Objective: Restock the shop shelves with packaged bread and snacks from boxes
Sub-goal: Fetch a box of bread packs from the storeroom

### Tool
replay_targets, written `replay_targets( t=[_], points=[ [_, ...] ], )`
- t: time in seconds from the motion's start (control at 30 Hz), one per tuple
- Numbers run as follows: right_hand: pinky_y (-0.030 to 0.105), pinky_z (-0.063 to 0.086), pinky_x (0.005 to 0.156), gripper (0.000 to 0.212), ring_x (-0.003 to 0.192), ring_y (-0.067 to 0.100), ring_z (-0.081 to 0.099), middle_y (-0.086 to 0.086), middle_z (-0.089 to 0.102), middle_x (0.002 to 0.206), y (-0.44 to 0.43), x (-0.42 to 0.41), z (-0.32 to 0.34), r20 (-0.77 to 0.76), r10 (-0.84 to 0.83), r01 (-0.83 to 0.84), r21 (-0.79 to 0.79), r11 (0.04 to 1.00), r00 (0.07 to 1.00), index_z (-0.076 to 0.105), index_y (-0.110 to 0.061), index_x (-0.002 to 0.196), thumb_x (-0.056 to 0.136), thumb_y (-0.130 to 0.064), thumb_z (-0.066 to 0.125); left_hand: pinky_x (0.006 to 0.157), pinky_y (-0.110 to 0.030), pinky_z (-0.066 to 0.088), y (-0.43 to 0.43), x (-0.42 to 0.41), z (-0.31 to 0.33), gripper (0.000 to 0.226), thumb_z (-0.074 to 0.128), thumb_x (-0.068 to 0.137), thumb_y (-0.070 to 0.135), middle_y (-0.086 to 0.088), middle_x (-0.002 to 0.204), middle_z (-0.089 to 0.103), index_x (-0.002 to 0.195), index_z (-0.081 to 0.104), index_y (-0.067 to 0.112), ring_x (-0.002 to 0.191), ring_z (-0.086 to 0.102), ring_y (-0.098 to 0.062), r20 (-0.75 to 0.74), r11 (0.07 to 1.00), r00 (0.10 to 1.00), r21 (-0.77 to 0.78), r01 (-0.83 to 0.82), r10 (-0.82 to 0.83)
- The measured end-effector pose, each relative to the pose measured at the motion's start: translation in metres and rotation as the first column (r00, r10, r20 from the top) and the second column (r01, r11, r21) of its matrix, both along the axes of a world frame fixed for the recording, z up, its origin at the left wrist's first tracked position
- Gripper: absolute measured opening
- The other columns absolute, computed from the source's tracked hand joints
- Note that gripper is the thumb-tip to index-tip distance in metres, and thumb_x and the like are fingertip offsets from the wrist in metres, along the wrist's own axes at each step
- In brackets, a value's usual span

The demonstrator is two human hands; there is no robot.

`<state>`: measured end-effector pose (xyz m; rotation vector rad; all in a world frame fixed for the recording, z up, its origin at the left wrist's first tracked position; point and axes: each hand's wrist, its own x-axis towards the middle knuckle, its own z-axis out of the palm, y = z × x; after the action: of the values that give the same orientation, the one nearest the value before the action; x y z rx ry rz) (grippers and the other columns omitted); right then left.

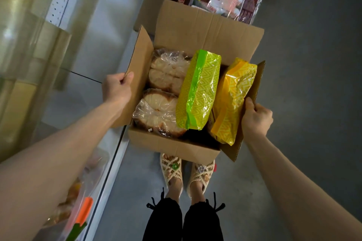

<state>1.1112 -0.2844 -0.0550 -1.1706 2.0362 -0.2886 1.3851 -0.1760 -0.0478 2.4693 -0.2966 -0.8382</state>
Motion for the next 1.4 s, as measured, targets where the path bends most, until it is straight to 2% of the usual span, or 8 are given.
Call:
replay_targets(
  t=[0.37, 0.6, 0.83, 0.93, 1.03, 1.17, 1.23, 1.4],
  points=[
    [0.031, 0.031, 0.058, 0.051, 0.051, 0.015, 0.033, 0.003, 0.039, 0.054, 0.002, 0.004, -0.04, 0.021, -0.062, 0.062, 0.015, 0.998, 0.998, 0.037, -0.012, 0.052, 0.098, -0.029, 0.052, 0.052, -0.031, 0.02, -0.004, 0.009, -0.041, 0.047, 0.051, 0.1, 0.026, -0.001, 0.058, 0.026, 0.058, 0.033, 0.015, 0.055, 0.022, -0.015, -0.022, 1.0, 1.0, 0.025, 0.017, -0.017],
    [0.03, 0.031, 0.055, 0.05, 0.051, 0.013, 0.036, 0.002, 0.042, 0.055, 0.001, 0.001, -0.044, 0.012, -0.039, 0.039, 0.036, 0.999, 0.999, 0.04, -0.012, 0.053, 0.098, -0.03, 0.051, 0.052, -0.028, 0.024, -0.006, 0.008, -0.046, 0.044, 0.05, 0.1, 0.027, 0.0, 0.059, 0.03, 0.061, 0.038, 0.013, 0.055, 0.025, -0.012, -0.017, 1.0, 1.0, 0.022, -0.021, 0.021],
    [0.029, 0.032, 0.058, 0.045, 0.053, 0.014, 0.036, 0.001, 0.042, 0.058, 0.008, -0.011, -0.041, 0.02, -0.045, 0.042, 0.107, 0.993, 0.999, 0.043, -0.013, 0.058, 0.099, -0.029, 0.05, 0.054, -0.028, 0.027, 0.002, -0.006, -0.043, 0.031, 0.047, 0.102, 0.026, 0.0, 0.064, 0.039, 0.078, 0.053, 0.007, 0.061, 0.033, -0.015, -0.007, 0.999, 1.0, 0.029, -0.027, 0.027],
    [0.029, 0.031, 0.056, 0.037, 0.056, 0.015, 0.038, 0.0, 0.044, 0.06, 0.005, -0.015, -0.036, 0.044, 0.011, -0.016, 0.12, 0.993, 0.999, 0.052, -0.01, 0.068, 0.1, -0.028, 0.047, 0.076, -0.024, 0.039, 0.001, -0.009, -0.035, 0.025, 0.048, 0.102, 0.021, -0.003, 0.1, 0.062, 0.114, 0.065, 0.007, 0.09, 0.053, -0.016, 0.0, 0.999, 0.999, 0.032, -0.039, 0.039],
    [0.029, 0.04, 0.065, 0.027, 0.073, 0.017, 0.052, -0.001, 0.056, 0.078, 0.005, -0.015, -0.018, 0.066, 0.092, -0.099, 0.127, 0.987, 0.994, 0.066, -0.008, 0.1, 0.1, -0.027, 0.046, 0.086, -0.025, 0.041, 0.006, -0.014, -0.024, 0.031, 0.05, 0.101, 0.021, -0.006, 0.123, 0.063, 0.129, 0.058, 0.011, 0.109, 0.058, -0.02, 0.002, 0.998, 0.999, 0.039, -0.051, 0.051],
    [0.032, 0.043, 0.095, 0.048, 0.12, 0.022, 0.055, 0.007, 0.057, 0.133, 0.006, -0.015, 0.017, 0.139, 0.14, -0.161, 0.158, 0.974, 0.98, 0.046, -0.01, 0.141, 0.098, -0.03, 0.053, 0.101, -0.035, 0.043, 0.016, -0.025, 0.0, 0.04, 0.053, 0.099, 0.022, -0.007, 0.136, 0.056, 0.138, 0.051, 0.013, 0.123, 0.054, -0.024, -0.037, 1.0, 0.999, 0.025, -0.013, 0.014],
    [0.03, 0.04, 0.099, 0.054, 0.128, 0.022, 0.051, 0.008, 0.051, 0.142, 0.005, -0.016, 0.029, 0.17, 0.167, -0.195, 0.165, 0.967, 0.971, 0.04, -0.011, 0.145, 0.097, -0.032, 0.055, 0.106, -0.037, 0.041, 0.019, -0.031, 0.012, 0.044, 0.056, 0.097, 0.023, -0.007, 0.14, 0.053, 0.14, 0.048, 0.012, 0.128, 0.051, -0.024, -0.075, 1.0, 0.997, 0.014, 0.008, -0.007],
    [0.033, 0.04, 0.104, 0.053, 0.128, 0.021, 0.05, 0.006, 0.054, 0.139, -0.01, -0.012, 0.086, 0.176, 0.231, -0.249, 0.089, 0.964, 0.957, 0.046, -0.01, 0.142, 0.096, -0.034, 0.057, 0.106, -0.032, 0.038, 0.006, -0.048, 0.069, 0.048, 0.059, 0.095, 0.025, -0.009, 0.14, 0.053, 0.139, 0.048, 0.01, 0.129, 0.049, -0.023, -0.102, 0.991, 0.987, -0.058, 0.118, -0.124]
  ],
)
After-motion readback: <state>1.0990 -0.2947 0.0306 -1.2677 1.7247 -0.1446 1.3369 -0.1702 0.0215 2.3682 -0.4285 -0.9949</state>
